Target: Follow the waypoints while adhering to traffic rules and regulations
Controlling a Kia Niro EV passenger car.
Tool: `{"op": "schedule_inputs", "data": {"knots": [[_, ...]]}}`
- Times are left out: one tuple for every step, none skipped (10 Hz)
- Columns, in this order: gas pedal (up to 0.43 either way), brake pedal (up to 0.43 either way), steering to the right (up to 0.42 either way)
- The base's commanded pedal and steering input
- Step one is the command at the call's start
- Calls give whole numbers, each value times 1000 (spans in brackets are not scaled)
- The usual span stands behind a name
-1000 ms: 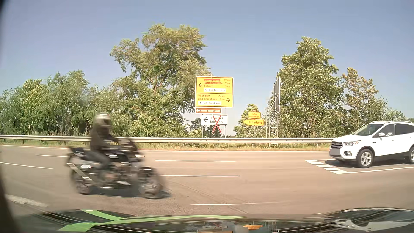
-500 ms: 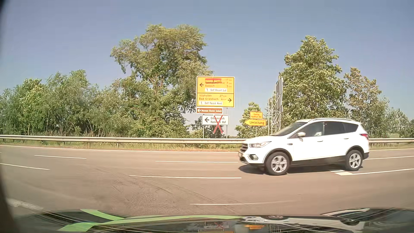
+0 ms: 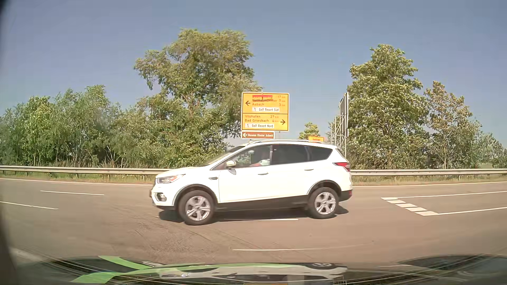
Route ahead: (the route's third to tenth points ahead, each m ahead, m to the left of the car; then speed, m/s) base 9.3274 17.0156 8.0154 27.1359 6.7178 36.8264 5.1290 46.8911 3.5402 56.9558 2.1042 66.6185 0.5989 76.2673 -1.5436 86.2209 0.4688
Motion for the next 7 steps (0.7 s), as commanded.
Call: {"op": "schedule_inputs", "data": {"knots": [[0, 55, -79], [0, 79, -79], [0, 110, -79], [0, 110, -79], [0, 110, -79], [0, 110, -79], [0, 110, -79]]}}
